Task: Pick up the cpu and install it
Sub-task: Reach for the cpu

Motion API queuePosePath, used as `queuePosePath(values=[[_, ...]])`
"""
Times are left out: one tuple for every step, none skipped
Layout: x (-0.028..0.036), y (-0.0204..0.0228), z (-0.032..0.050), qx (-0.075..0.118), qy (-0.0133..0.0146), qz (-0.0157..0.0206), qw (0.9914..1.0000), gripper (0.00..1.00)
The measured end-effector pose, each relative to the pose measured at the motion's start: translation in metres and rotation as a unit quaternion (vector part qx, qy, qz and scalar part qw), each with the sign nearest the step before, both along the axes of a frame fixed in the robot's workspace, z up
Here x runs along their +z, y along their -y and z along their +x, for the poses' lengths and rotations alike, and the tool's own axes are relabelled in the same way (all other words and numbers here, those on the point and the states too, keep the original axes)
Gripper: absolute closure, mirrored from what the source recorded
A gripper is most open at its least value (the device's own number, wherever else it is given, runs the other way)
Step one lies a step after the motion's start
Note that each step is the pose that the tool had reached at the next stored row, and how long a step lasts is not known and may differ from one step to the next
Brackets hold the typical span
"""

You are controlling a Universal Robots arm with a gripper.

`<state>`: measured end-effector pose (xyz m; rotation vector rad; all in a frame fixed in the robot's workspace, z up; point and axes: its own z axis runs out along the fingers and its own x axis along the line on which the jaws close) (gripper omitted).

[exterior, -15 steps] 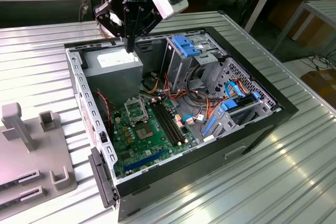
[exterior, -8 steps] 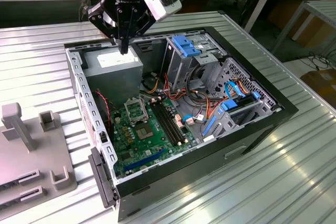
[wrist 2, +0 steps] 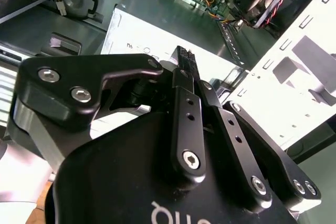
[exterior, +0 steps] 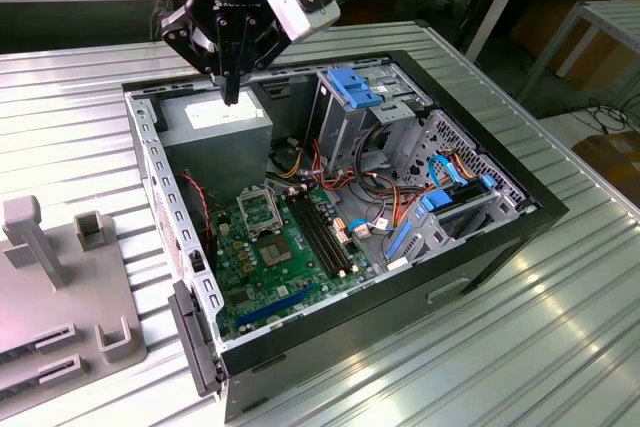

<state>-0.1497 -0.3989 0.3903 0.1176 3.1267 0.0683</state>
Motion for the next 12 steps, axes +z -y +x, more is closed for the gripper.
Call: queuePosePath(values=[[-0.0001,0.0000,-0.0005,0.000,-0.0003,0.0000,1.00000,0.89],[-0.0002,0.0000,-0.0010,0.000,-0.0007,0.0000,1.00000,0.89],[-0.0004,0.0000,-0.0016,0.000,-0.0009,0.0000,1.00000,0.89],[-0.0006,0.0000,-0.0023,0.000,-0.0012,0.0000,1.00000,0.89],[-0.0006,0.0000,-0.0031,0.000,-0.0015,0.0000,1.00000,0.89],[-0.0007,0.0000,-0.0039,0.000,-0.0017,0.0000,1.00000,0.89],[-0.0009,0.0000,-0.0047,0.000,-0.0019,0.0000,1.00000,0.89],[-0.0010,0.0000,-0.0055,0.000,-0.0021,0.0000,1.00000,0.89],[-0.0011,0.0000,-0.0062,0.000,-0.0023,0.0000,1.00000,0.89],[-0.0012,0.0000,-0.0070,0.000,-0.0026,0.0000,1.00000,0.89],[-0.0013,0.0000,-0.0077,0.000,-0.0028,0.0000,1.00000,0.89],[-0.0014,0.0000,-0.0085,0.000,-0.0030,0.0000,1.00000,0.89]])
